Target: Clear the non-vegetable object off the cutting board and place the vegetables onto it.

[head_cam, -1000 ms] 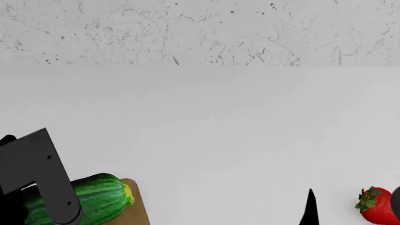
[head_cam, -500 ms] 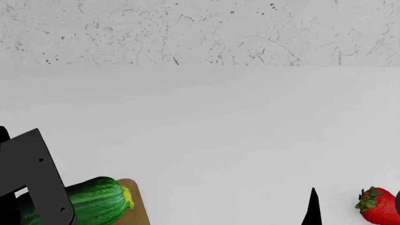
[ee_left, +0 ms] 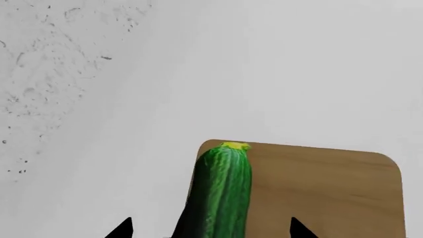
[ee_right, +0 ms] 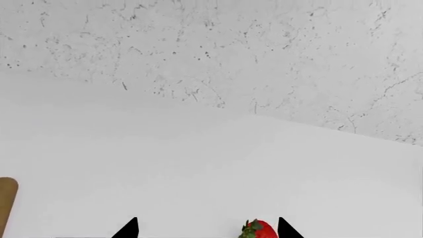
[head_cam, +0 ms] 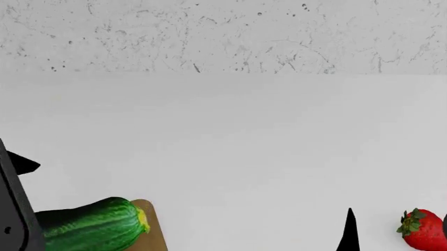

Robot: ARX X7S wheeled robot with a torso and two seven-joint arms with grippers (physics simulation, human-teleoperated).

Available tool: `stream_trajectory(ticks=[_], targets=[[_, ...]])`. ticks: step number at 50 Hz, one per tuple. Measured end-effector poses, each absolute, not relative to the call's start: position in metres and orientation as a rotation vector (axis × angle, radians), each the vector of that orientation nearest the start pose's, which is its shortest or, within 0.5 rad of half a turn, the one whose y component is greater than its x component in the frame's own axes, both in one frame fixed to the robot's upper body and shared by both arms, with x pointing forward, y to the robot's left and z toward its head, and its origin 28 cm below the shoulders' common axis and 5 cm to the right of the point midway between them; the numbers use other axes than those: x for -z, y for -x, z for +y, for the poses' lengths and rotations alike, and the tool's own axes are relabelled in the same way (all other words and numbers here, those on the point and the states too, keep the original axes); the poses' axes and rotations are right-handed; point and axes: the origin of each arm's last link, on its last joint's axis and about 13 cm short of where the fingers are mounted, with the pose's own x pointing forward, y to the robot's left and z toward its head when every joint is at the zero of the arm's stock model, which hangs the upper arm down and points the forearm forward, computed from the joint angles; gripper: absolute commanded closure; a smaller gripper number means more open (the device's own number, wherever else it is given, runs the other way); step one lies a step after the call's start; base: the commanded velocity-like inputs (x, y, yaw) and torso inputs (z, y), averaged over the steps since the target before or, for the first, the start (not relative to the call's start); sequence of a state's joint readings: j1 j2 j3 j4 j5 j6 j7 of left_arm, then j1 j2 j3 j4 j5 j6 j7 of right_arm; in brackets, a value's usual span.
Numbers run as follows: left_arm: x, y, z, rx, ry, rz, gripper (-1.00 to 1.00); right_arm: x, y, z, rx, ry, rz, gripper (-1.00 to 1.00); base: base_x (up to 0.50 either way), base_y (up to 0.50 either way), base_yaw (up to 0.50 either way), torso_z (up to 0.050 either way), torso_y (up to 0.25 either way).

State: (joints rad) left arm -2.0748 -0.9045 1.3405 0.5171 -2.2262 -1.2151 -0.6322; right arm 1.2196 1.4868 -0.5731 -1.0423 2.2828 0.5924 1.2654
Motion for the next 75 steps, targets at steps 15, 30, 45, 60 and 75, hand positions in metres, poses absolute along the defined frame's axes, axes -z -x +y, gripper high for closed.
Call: stream_trajectory(ticks=[15, 30, 45, 60, 75], targets=[[-0.363, -0.164, 0.248, 0.61, -0.536, 0.39, -1.0, -0.298, -0.092, -0.145, -0.025, 0.22, 0.21, -1.0, 0.0, 0.0, 0.0, 0.0, 0.0], [-0.371, -0.175, 0.266, 0.509, -0.328, 0.28, -1.0, -0.307, -0.099, -0.135, -0.129, 0.258, 0.242, -1.0, 0.0, 0.0, 0.0, 0.0, 0.0], [-0.37, -0.197, 0.274, 0.377, -0.234, 0.162, -1.0, -0.319, -0.108, -0.118, -0.293, 0.316, 0.29, -1.0, 0.0, 0.0, 0.0, 0.0, 0.0], [-0.371, -0.213, 0.272, 0.321, -0.239, 0.085, -1.0, -0.34, -0.121, -0.096, -0.499, 0.306, 0.345, -1.0, 0.0, 0.0, 0.0, 0.0, 0.0], [-0.375, -0.223, 0.274, 0.272, -0.26, 0.035, -1.0, -0.354, -0.141, -0.07, -0.695, 0.306, 0.408, -1.0, 0.0, 0.0, 0.0, 0.0, 0.0]])
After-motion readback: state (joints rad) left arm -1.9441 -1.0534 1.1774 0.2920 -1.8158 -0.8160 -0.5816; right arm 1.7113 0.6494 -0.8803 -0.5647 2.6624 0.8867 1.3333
